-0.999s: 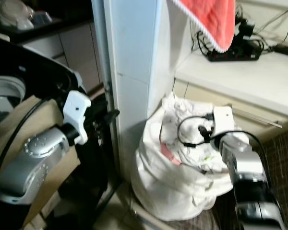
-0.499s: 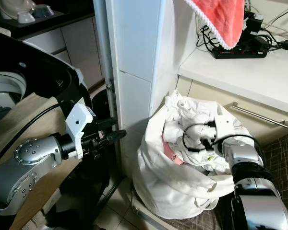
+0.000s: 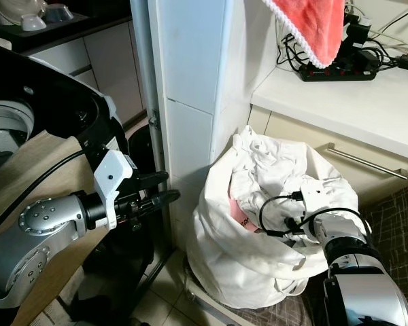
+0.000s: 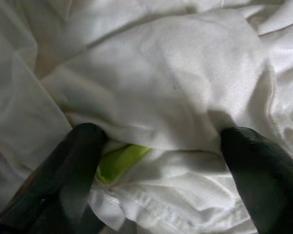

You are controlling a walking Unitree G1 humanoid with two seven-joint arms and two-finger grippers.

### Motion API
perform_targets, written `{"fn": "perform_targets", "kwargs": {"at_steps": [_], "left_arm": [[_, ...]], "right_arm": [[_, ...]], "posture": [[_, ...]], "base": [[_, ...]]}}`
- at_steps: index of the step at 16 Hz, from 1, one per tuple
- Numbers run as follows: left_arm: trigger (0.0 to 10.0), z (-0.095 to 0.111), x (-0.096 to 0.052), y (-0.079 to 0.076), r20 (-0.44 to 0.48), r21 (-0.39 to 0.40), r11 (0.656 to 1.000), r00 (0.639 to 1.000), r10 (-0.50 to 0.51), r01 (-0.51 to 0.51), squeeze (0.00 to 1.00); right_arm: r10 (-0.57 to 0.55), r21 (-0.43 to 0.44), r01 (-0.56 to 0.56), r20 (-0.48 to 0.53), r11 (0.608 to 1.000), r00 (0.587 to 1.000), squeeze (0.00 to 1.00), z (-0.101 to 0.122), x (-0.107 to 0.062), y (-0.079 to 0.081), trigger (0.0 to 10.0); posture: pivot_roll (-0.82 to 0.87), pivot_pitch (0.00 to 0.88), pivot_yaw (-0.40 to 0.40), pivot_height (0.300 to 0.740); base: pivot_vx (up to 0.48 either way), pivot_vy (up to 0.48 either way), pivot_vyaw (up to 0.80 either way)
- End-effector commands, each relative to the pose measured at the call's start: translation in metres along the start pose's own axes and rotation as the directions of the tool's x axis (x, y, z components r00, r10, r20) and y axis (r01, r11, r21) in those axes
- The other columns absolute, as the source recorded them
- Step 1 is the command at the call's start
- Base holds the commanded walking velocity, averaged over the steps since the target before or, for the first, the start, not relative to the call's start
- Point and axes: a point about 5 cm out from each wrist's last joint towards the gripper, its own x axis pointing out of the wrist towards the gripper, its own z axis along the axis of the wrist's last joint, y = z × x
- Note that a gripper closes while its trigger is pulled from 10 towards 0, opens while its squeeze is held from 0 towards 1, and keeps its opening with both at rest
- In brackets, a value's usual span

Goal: Clothes washing

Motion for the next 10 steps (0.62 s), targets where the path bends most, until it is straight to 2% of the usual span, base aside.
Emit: {"fn": "perform_targets", "kwargs": {"at_steps": [1,10], "left_arm": [[10.0,0.0021,-0.0001,-0.0021,0.002,0.005,1.0,1.0,-0.02,0.02,0.0],[10.0,0.0007,0.0017,-0.0067,0.004,0.002,0.999,0.999,-0.054,0.054,0.0]], "right_arm": [[0.015,0.029,-0.015,0.009,0.999,1.0,0.0,-0.0003,0.0007,0.0018,0.0],[0.032,0.031,-0.033,0.035,0.999,0.999,0.0,0.0061,0.0003,0.0019,0.0]], "posture": [[-0.02,0.032,-0.005,0.74],[-0.03,0.007,-0.006,0.74]], "base": [[0.0,0.0,0.0],[0.0,0.0,0.0]]}}
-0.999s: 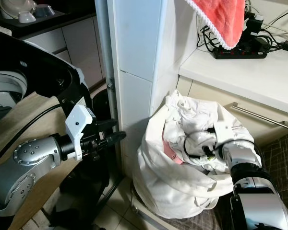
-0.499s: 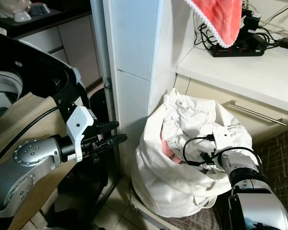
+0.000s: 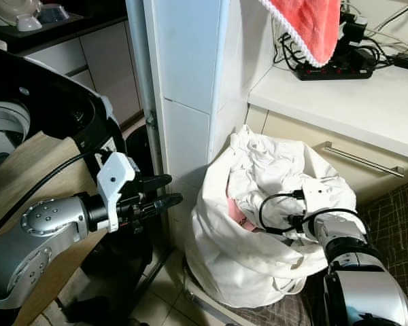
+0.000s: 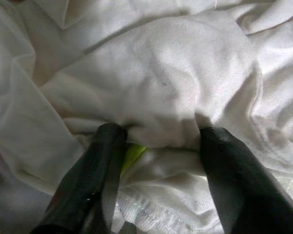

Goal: Clothes washing

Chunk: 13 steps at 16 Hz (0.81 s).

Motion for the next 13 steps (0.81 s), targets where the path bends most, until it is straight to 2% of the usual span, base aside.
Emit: {"fn": "perform_targets", "kwargs": {"at_steps": [1,9,13], "left_arm": [[10.0,0.0011,0.0004,-0.0038,0.005,0.005,1.0,1.0,-0.025,0.025,0.0],[10.0,0.0002,0.0016,-0.0038,0.002,0.004,1.0,1.0,-0.027,0.027,0.0],[10.0,0.0002,0.0028,-0.0037,0.004,0.0,1.0,1.0,-0.029,0.029,0.0]], "right_arm": [[0.016,0.008,-0.017,0.021,1.0,1.0,0.0,0.0074,-0.0005,0.0026,0.0],[0.033,0.02,-0.034,0.041,0.999,0.999,0.0,0.0128,-0.0011,0.0041,0.0],[0.058,0.052,-0.06,0.049,0.997,0.997,0.0,0.0123,-0.0019,0.0025,0.0]], "posture": [[-0.03,0.005,-0.006,0.74],[-0.04,0.001,-0.008,0.74],[-0.04,0.0,-0.008,0.74]], "base": [[0.0,0.0,0.0],[0.0,0.0,0.0],[0.0,0.0,0.0]]}}
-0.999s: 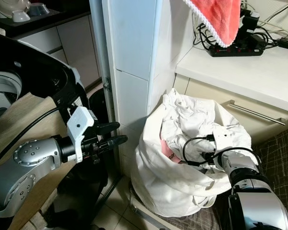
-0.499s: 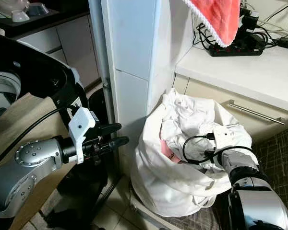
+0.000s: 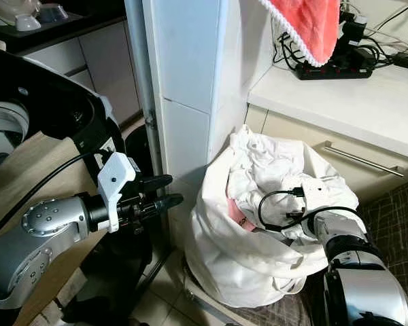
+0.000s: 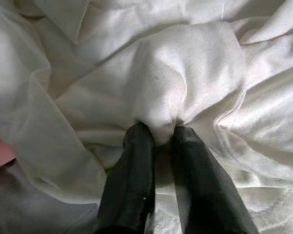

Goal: Clothes washing

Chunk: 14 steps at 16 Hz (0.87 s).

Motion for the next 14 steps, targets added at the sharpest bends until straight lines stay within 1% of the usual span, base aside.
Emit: {"fn": "perform_targets", "kwargs": {"at_steps": [1,3,5,6,7,8,9,10,11,12,13,14], "left_arm": [[10.0,0.0,0.002,-0.003,0.001,0.002,1.0,1.0,-0.024,0.024,0.0],[10.0,0.001,0.005,-0.002,0.014,0.001,1.0,1.0,-0.02,0.02,0.0],[10.0,0.004,0.006,0.0,0.039,0.004,1.0,0.999,0.003,-0.003,0.0],[10.0,0.009,0.007,0.005,0.074,0.014,0.999,0.996,0.045,-0.047,0.0],[10.0,0.013,0.007,0.009,0.098,0.016,0.997,0.992,0.077,-0.079,0.0],[10.0,0.02,0.008,0.015,0.14,0.015,0.992,0.982,0.124,-0.127,0.0],[10.0,0.027,0.01,0.02,0.182,0.017,0.986,0.97,0.161,-0.167,0.0],[10.0,0.035,0.013,0.024,0.228,0.008,0.982,0.957,0.18,-0.187,0.0],[10.0,0.04,0.015,0.025,0.26,-0.003,0.982,0.948,0.184,-0.19,0.0],[10.0,0.056,0.021,0.026,0.343,-0.017,0.984,0.923,0.173,-0.178,0.0],[10.0,0.07,0.027,0.022,0.409,-0.009,0.989,0.902,0.138,-0.148,0.0],[10.0,0.076,0.033,0.017,0.43,-0.007,0.995,0.898,0.093,-0.1,0.0]], "right_arm": [[0.02,0.02,-0.02,0.028,1.0,0.999,0.0,0.008,-0.001,0.001,0.0],[0.079,0.098,-0.086,0.077,0.991,0.994,0.0,0.016,-0.006,-0.004,0.0],[0.127,0.124,-0.145,0.139,0.982,0.982,0.0,0.028,-0.011,-0.008,0.0],[0.194,0.135,-0.228,0.226,0.964,0.955,0.0,0.043,-0.019,-0.008,0.0],[0.238,0.126,-0.281,0.277,0.952,0.931,0.0,0.052,-0.025,-0.008,0.0],[0.324,0.102,-0.382,0.362,0.918,0.874,0.0,0.069,-0.039,-0.007,0.0],[0.41,0.059,-0.479,0.435,0.876,0.802,0.0,0.086,-0.059,-0.004,0.0],[0.497,-0.016,-0.559,0.481,0.829,0.723,0.0,0.1,-0.081,0.003,0.0],[0.544,-0.067,-0.595,0.496,0.801,0.677,0.0,0.107,-0.094,0.008,0.0],[0.639,-0.174,-0.667,0.534,0.724,0.554,0.0,0.122,-0.124,0.02,0.0],[0.711,-0.269,-0.721,0.566,0.638,0.417,0.0,0.135,-0.153,0.03,0.0],[0.743,-0.32,-0.747,0.582,0.582,0.33,0.0,0.141,-0.171,0.037,0.0]], "posture": [[-0.04,0.0,-0.008,0.74],[-0.05,0.0,-0.01,0.74],[-0.06,0.0,-0.014,0.74],[-0.06,0.0,-0.014,0.74],[-0.06,0.0,-0.016,0.74],[-0.07,0.0,-0.015,0.74],[-0.07,0.0,-0.011,0.74],[-0.08,0.0,-0.006,0.74],[-0.08,0.0,-0.006,0.74],[-0.09,0.0,-0.005,0.74],[-0.09,0.0,-0.006,0.74],[-0.1,0.0,-0.006,0.74]], "base": [[0.0,0.0,0.0],[0.0,0.0,0.0],[0.0,0.0,0.0],[0.0,0.0,0.0],[0.0,0.0,0.0],[0.0,0.0,0.0],[0.0,0.0,0.0],[0.0,0.0,0.0],[0.0,0.0,0.0],[0.0,0.0,0.0],[0.0,0.0,0.0],[0.0,0.0,0.0]]}}
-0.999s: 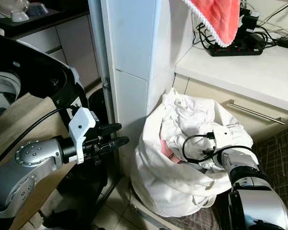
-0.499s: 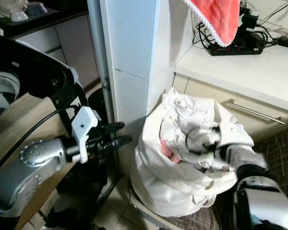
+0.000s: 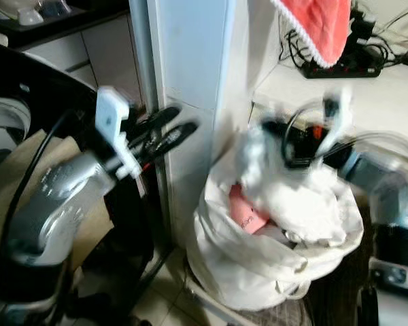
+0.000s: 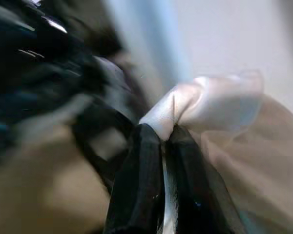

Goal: Clothes washing

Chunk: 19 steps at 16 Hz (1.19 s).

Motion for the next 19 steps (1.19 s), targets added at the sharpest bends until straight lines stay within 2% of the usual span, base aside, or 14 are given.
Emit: {"fn": "perform_targets", "kwargs": {"at_steps": [1,2,4,7,8,9,10,11,12,19], "left_arm": [[10.0,-0.004,0.005,-0.005,-0.007,-0.037,0.998,0.999,-0.045,0.044,0.78],[10.0,-0.006,0.009,-0.011,-0.01,-0.059,0.995,0.997,-0.077,0.076,1.0],[10.0,-0.013,0.014,-0.022,-0.019,-0.081,0.989,0.992,-0.128,0.126,1.0],[10.0,-0.017,0.018,-0.033,-0.014,-0.096,0.982,0.986,-0.165,0.163,1.0],[10.0,-0.017,0.019,-0.039,0.012,-0.128,0.972,0.981,-0.195,0.195,0.7],[10.0,-0.017,0.019,-0.041,0.013,-0.134,0.97,0.979,-0.202,0.202,0.1],[9.6,-0.019,0.019,-0.041,0.006,-0.138,0.969,0.979,-0.206,0.205,0.0],[3.3,-0.022,0.02,-0.039,-0.017,-0.131,0.975,0.983,-0.184,0.18,0.0],[0.0,-0.023,0.02,-0.038,-0.022,-0.128,0.977,0.984,-0.177,0.173,0.0],[0.0,-0.025,0.019,-0.033,-0.029,-0.123,0.981,0.987,-0.156,0.152,0.0]], "right_arm": [[0.103,-0.02,-0.102,0.071,0.995,0.992,0.0,0.02,-0.001,0.02,0.0],[0.159,-0.017,-0.158,0.098,0.987,0.982,0.0,0.026,0.001,0.03,0.0],[0.225,-0.001,-0.227,0.142,0.974,0.964,0.0,0.034,0.007,0.046,0.0],[0.267,0.013,-0.272,0.146,0.962,0.953,0.0,0.034,0.011,0.057,0.0],[0.278,0.026,-0.283,0.134,0.959,0.951,0.0,0.03,0.015,0.062,0.0],[0.278,0.03,-0.284,0.13,0.958,0.952,0.0,0.029,0.015,0.063,0.0],[0.274,0.037,-0.281,0.126,0.959,0.953,0.0,0.027,0.016,0.064,0.0],[0.271,0.044,-0.278,0.124,0.96,0.955,0.0,0.026,0.017,0.064,0.0],[0.271,0.044,-0.277,0.121,0.96,0.955,0.0,0.026,0.018,0.065,0.0],[0.264,0.056,-0.271,0.112,0.961,0.958,0.0,0.024,0.018,0.068,0.0]], "posture": [[-0.1,0.0,-0.005,0.74],[-0.1,0.0,-0.003,0.74],[-0.1,0.0,-0.004,0.74],[-0.09,0.0,-0.011,0.74],[-0.09,0.0,-0.013,0.74],[-0.09,0.0,-0.014,0.74],[-0.09,0.0,-0.014,0.74],[-0.09,0.0,-0.012,0.74],[-0.09,0.0,-0.012,0.74],[-0.09,0.0,-0.007,0.74]], "base": [[0.0,0.0,0.0],[0.0,0.0,0.0],[0.0,0.0,0.0],[0.0,0.0,0.0],[0.0,0.0,0.0],[0.0,0.0,0.0],[0.0,0.0,0.0],[0.0,0.0,0.0],[0.0,0.0,0.0],[0.0,0.0,0.0]]}}
